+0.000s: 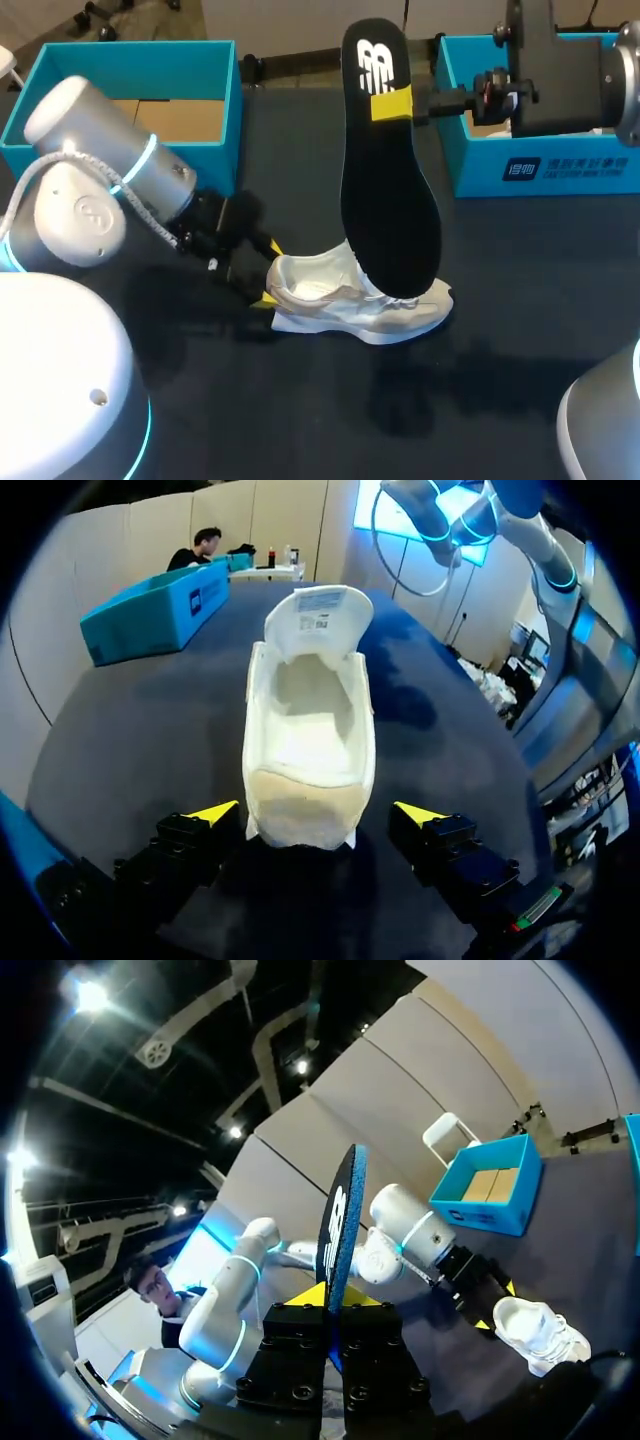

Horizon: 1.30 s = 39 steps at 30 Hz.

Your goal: Take the shoe out of the shoebox, open the shoe tongue, remove and reinsert the insole, then place the shoe into the shoebox

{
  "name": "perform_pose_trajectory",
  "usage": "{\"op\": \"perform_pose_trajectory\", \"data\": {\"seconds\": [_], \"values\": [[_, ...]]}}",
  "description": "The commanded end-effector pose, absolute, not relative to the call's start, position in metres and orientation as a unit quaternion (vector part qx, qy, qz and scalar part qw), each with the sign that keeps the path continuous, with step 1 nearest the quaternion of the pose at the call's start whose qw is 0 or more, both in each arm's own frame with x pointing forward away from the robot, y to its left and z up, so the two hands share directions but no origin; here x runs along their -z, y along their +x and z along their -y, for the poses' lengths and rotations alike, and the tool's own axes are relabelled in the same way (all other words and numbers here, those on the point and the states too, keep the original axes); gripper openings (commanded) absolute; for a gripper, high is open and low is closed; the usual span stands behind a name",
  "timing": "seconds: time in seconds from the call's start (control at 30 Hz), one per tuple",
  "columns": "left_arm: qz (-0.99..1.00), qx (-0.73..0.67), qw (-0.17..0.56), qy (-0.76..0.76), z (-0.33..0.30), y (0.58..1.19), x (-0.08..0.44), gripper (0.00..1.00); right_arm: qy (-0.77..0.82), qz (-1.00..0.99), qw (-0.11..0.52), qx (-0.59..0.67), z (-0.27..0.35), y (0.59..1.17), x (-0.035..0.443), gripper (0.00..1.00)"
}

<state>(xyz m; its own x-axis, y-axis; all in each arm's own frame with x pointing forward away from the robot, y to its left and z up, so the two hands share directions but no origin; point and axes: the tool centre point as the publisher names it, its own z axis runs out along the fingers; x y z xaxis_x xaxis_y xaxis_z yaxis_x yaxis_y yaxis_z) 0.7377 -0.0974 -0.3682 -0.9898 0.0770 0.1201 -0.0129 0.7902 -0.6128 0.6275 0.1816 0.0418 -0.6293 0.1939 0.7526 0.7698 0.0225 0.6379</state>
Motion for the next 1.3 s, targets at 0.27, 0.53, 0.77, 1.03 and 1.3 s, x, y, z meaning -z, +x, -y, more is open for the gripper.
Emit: {"op": "perform_pose_trajectory", "data": {"seconds": [0.27,0.53,0.77,1.03,1.3], "values": [[0.984,-0.165,0.055,-0.049,0.099,0.739,0.368,1.0,-0.359,0.674,0.24,0.599,-0.185,0.63,-0.042,0.0],[0.991,-0.114,0.046,-0.056,0.094,0.741,0.361,1.0,-0.359,0.674,0.24,0.599,-0.185,0.63,-0.042,0.0],[0.995,-0.055,0.039,-0.079,0.094,0.743,0.351,1.0,-0.359,0.674,0.24,0.599,-0.185,0.63,-0.042,0.0],[0.996,-0.022,0.026,-0.088,0.093,0.747,0.339,1.0,-0.359,0.674,0.24,0.599,-0.185,0.63,-0.042,0.0],[0.995,-0.02,0.018,-0.094,0.098,0.749,0.333,1.0,-0.359,0.674,0.24,0.599,-0.185,0.63,-0.042,0.0]]}}
